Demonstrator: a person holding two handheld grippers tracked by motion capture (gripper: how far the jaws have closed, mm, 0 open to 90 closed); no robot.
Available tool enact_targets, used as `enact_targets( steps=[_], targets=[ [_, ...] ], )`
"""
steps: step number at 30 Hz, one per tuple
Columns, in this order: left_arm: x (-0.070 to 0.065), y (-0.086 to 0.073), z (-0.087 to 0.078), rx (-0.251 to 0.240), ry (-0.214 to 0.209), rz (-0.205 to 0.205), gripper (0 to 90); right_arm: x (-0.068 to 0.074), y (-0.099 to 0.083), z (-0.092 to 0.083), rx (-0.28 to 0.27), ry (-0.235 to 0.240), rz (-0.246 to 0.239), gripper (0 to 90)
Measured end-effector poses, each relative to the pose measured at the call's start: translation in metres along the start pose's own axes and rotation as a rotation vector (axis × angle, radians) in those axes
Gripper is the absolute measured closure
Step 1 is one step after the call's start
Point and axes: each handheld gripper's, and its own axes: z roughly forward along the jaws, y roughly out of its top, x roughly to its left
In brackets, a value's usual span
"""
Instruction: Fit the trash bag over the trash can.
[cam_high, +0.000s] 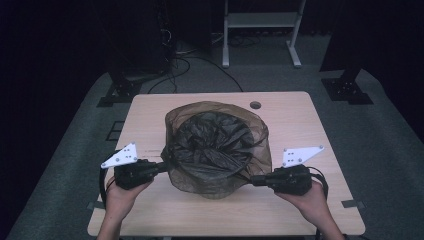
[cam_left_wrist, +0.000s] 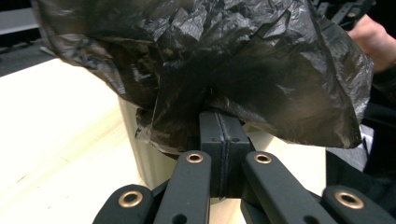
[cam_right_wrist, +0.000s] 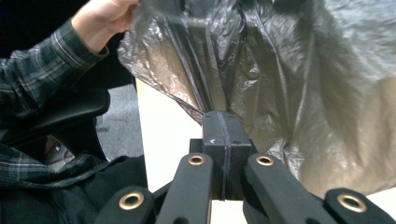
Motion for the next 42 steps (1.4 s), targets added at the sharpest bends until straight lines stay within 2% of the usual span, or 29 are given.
enact_targets(
  steps=[3, 6, 7, 13, 22, 31, 42],
  targets=[
    [-0.002, -0.001, 0.002, 0.019, -0.002, 0.008, 89.9, 0.002, -0.002, 0.006, 0.042, -0.012, -0.014, 90.0],
    [0.001, -0.005, 0.004, 0.053, 0.016, 0.005, 89.9, 0.001, -0.006, 0.009, 0.062, -0.020, -0.006, 90.0],
    [0.001, -0.006, 0.004, 0.050, 0.014, -0.002, 89.9, -0.001, -0.007, 0.010, 0.072, -0.029, -0.001, 90.0],
    [0.010, -0.018, 0.008, 0.077, 0.055, -0.021, 89.9, -0.007, -0.016, 0.014, 0.091, -0.038, 0.023, 90.0],
    [0.023, -0.038, 0.027, 0.130, 0.077, -0.044, 89.8, -0.022, -0.037, 0.030, 0.141, -0.051, 0.082, 90.0],
    [0.035, -0.052, 0.046, 0.177, 0.080, -0.066, 89.8, -0.033, -0.049, 0.044, 0.181, -0.066, 0.115, 90.0],
    [0.038, -0.063, 0.058, 0.250, 0.094, -0.077, 89.8, -0.045, -0.063, 0.056, 0.216, -0.080, 0.145, 90.0]
  ],
)
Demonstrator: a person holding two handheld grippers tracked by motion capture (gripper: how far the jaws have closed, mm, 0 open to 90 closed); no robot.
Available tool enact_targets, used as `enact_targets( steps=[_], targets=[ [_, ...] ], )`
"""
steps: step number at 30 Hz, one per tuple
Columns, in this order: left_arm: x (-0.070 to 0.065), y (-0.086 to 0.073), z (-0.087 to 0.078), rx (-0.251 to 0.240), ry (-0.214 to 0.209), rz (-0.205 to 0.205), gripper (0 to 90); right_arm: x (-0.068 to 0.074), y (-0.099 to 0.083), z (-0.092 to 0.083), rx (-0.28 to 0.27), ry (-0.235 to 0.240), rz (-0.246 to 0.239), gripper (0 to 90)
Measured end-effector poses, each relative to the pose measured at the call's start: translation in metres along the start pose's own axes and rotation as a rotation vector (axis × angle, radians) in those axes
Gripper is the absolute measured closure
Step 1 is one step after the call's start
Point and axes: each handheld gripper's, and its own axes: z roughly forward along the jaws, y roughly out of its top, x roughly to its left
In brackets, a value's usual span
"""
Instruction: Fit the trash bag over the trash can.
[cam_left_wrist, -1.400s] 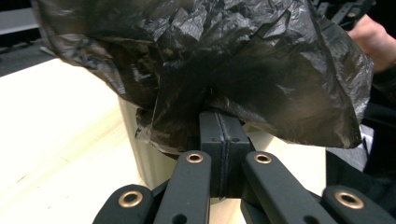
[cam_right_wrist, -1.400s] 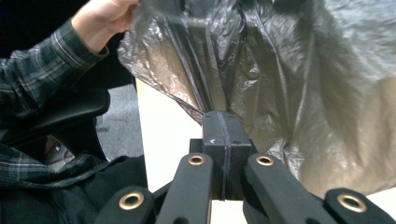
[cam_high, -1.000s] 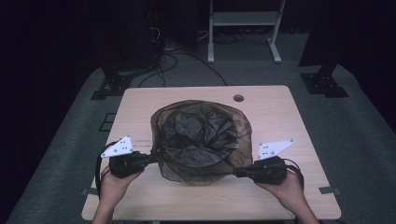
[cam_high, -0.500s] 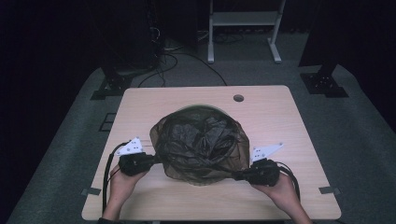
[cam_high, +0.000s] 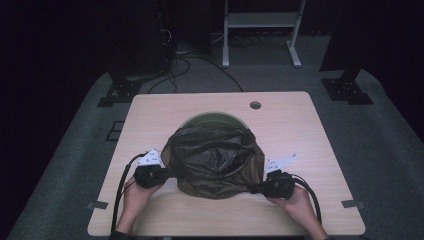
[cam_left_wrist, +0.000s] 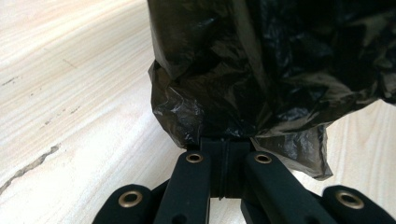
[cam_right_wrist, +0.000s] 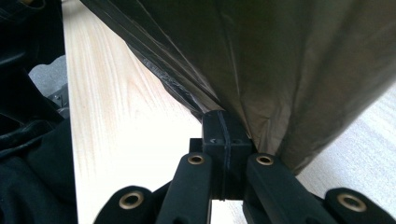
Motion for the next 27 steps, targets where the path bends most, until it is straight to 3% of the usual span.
enact_targets(
  steps=[6, 8, 9, 14, 19, 27],
  targets=[
    [0.000, -0.002, 0.002, 0.026, 0.028, 0.007, 86.3, -0.002, -0.002, 0.003, 0.009, -0.007, 0.003, 90.0],
    [-0.001, -0.001, -0.003, 0.007, 0.042, 0.003, 76.0, -0.002, -0.002, 0.001, -0.002, -0.017, 0.001, 87.4],
    [-0.002, -0.001, -0.007, 0.002, 0.050, 0.002, 70.1, -0.001, -0.002, -0.001, -0.015, -0.025, -0.002, 78.3],
    [-0.009, -0.001, -0.031, -0.047, 0.050, 0.003, 43.9, 0.002, -0.001, -0.015, -0.054, -0.031, -0.010, 64.7],
    [-0.017, -0.005, -0.057, -0.062, 0.046, 0.028, 28.8, 0.008, -0.003, -0.037, -0.105, -0.053, -0.025, 59.7],
    [-0.030, 0.005, -0.097, -0.145, 0.067, 0.077, 27.4, 0.018, 0.007, -0.077, -0.234, -0.058, -0.061, 61.3]
  ],
)
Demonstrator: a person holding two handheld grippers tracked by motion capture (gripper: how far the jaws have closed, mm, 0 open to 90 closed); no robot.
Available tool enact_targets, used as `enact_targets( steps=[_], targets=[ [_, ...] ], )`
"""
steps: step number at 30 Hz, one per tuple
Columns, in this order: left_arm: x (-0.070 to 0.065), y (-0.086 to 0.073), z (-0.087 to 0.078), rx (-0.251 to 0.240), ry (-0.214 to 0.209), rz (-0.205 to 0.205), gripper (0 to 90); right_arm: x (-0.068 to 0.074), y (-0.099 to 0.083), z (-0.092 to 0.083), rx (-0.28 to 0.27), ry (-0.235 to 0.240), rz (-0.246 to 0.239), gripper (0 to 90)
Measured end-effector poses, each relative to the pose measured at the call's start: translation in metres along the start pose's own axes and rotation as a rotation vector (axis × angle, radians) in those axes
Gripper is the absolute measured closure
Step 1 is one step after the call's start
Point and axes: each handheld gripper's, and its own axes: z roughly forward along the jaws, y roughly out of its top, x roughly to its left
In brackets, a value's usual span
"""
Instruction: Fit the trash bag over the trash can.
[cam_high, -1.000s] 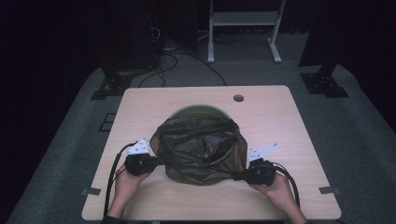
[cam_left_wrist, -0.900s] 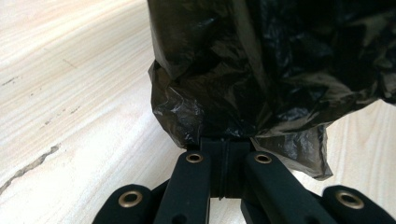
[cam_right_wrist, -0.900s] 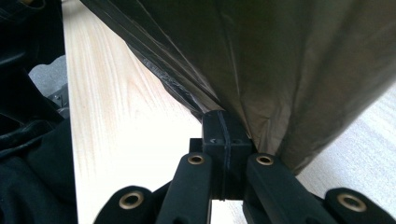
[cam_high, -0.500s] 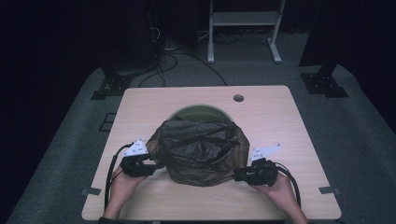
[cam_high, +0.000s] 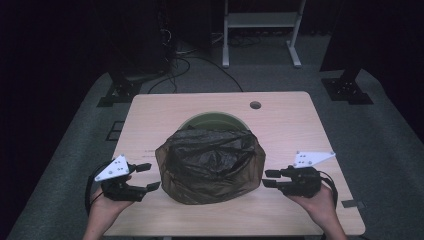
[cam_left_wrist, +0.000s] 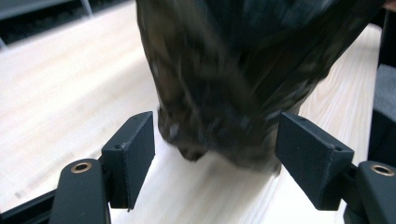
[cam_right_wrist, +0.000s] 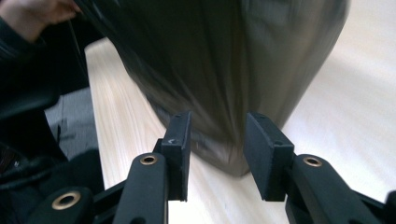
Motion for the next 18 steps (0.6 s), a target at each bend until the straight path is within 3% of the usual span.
enact_targets(
  steps=[4, 8, 13, 18],
  targets=[
    [-0.002, 0.019, -0.005, -0.051, 0.012, 0.038, 28.8, 0.004, 0.023, -0.015, -0.070, -0.011, -0.041, 62.7],
    [0.000, 0.036, 0.000, -0.087, 0.009, 0.057, 30.7, 0.002, 0.051, -0.022, -0.122, -0.020, -0.071, 63.0],
    [0.005, 0.053, 0.008, -0.142, 0.017, 0.072, 34.4, -0.006, 0.077, -0.017, -0.147, -0.027, -0.088, 64.1],
    [0.012, 0.062, 0.015, -0.158, 0.040, 0.070, 37.7, -0.021, 0.100, -0.002, -0.145, -0.037, -0.081, 64.3]
  ],
)
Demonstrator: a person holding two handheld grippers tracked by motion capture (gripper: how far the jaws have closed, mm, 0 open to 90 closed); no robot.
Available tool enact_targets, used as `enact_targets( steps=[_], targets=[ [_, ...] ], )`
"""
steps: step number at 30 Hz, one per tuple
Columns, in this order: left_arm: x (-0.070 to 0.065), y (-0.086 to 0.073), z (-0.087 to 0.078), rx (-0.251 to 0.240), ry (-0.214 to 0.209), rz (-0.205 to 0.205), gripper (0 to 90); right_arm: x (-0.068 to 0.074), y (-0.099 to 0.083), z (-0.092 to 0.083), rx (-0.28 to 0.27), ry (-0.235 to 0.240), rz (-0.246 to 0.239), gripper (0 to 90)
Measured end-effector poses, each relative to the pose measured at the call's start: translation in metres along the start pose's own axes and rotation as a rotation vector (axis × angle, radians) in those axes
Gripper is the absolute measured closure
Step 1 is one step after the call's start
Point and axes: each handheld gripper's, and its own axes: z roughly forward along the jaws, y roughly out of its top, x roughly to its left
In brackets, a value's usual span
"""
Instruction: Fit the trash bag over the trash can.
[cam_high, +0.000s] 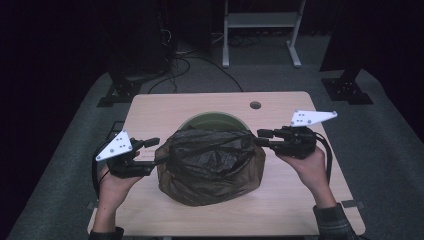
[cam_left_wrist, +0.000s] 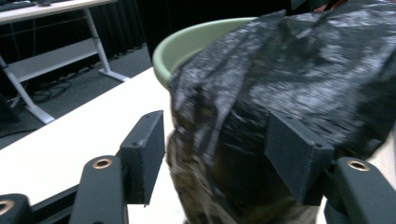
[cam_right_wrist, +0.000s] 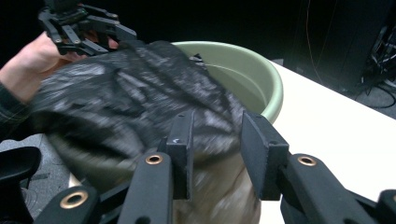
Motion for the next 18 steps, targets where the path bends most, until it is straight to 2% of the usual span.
enact_targets(
  steps=[6, 8, 9, 10, 15, 18],
  targets=[
    [0.010, -0.005, 0.005, 0.009, 0.002, -0.017, 43.5, -0.012, 0.007, 0.024, 0.039, -0.012, 0.002, 64.0],
    [0.011, -0.007, 0.005, 0.011, 0.004, -0.019, 47.7, -0.014, 0.008, 0.026, 0.037, -0.022, -0.001, 66.9],
    [0.012, -0.008, 0.005, 0.012, 0.006, -0.022, 51.0, -0.015, 0.008, 0.026, 0.035, -0.022, 0.000, 70.4],
    [0.013, -0.009, 0.005, 0.013, 0.004, -0.021, 59.4, -0.016, 0.009, 0.027, 0.028, -0.033, 0.001, 73.8],
    [0.015, -0.011, 0.008, 0.034, 0.007, -0.017, 78.0, -0.020, 0.009, 0.029, 0.020, -0.048, 0.010, 88.7],
    [0.016, -0.011, 0.009, 0.037, -0.005, -0.016, 89.0, -0.021, 0.009, 0.029, 0.015, -0.049, 0.013, 89.9]
  ],
)
